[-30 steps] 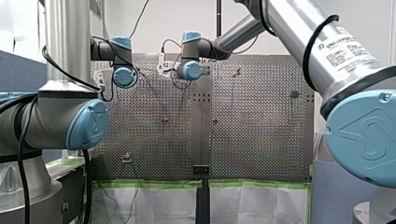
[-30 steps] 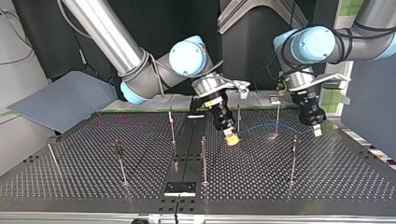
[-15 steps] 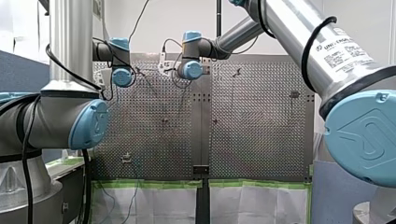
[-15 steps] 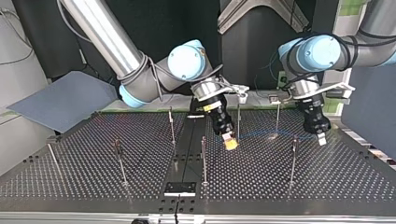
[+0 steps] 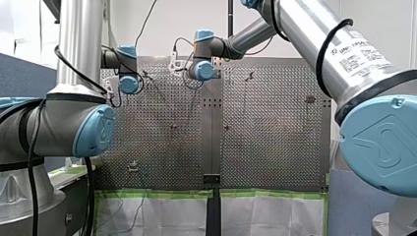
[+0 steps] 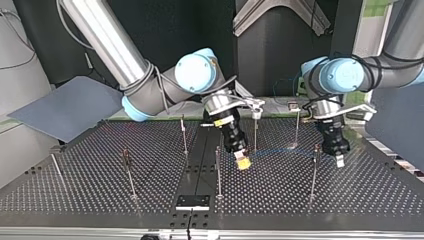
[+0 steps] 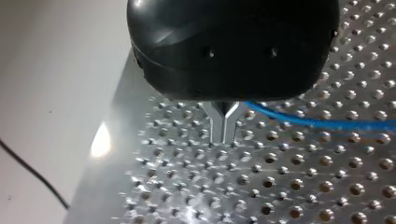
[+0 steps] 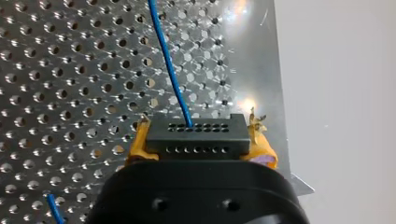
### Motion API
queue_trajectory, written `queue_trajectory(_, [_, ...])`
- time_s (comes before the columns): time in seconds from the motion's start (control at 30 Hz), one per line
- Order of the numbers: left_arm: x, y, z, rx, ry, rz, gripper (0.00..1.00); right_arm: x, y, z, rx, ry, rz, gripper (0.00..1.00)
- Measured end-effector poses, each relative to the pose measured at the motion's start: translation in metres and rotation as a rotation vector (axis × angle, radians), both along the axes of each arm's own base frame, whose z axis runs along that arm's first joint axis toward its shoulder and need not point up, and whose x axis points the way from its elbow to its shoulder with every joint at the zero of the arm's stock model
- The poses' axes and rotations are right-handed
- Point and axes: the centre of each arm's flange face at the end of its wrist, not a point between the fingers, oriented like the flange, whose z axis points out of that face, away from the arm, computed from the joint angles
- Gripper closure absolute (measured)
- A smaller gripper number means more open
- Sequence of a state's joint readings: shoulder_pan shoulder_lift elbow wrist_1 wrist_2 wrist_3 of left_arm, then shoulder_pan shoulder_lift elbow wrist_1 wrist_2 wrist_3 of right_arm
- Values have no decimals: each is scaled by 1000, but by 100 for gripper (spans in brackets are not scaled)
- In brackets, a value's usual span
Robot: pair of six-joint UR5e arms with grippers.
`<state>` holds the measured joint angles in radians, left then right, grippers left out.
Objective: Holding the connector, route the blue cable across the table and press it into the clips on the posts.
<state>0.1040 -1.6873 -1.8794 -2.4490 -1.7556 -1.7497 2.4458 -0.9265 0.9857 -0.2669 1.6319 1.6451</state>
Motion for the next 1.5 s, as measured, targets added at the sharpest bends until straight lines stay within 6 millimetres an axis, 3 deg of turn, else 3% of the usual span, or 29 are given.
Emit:
queue_trajectory(0.2, [15,3,-10,-5,12,-7,100,-1,-4,5,-6,-4,-6,100])
queue_trajectory(0.53, [17,10,-14,-53,16,-6,100,-1,-5,3,-1,5,-7,100])
queue_trajectory(0.57, [17,10,-14,-61,17,-7,91,-1,-5,2,0,7,-7,100])
queue_trajectory(0.6, [16,10,-15,-71,19,-9,91,-1,-4,2,1,8,-7,100])
queue_trajectory(0.63, [16,10,-16,-80,23,-10,70,0,-4,1,3,10,-7,100])
queue_trajectory(0.67, [15,10,-17,-89,28,-12,56,0,-3,1,4,11,-6,100])
queue_trajectory(0.7, [14,10,-18,-101,35,-13,56,0,-3,1,5,13,-5,100])
queue_trajectory(0.73, [13,10,-19,-108,41,-13,36,1,-2,0,6,15,-4,100])
queue_trajectory(0.77, [12,11,-20,-115,48,-11,27,1,-1,0,8,16,-3,100])
queue_trajectory(0.8, [11,11,-20,-122,56,-5,27,1,-1,-1,9,17,-2,100])
queue_trajectory(0.87, [8,12,-21,-133,68,8,13,2,0,-2,12,22,-1,100])
queue_trajectory(1.03, [-3,14,-15,-161,93,35,0,3,-1,-14,29,41,-10,100])
queue_trajectory(1.23, [-24,8,-7,-208,120,10,0,5,-5,-29,46,61,-16,100])
queue_trajectory(1.5, [-57,-7,-10,-283,184,-80,0,7,-7,-41,56,73,-16,100])
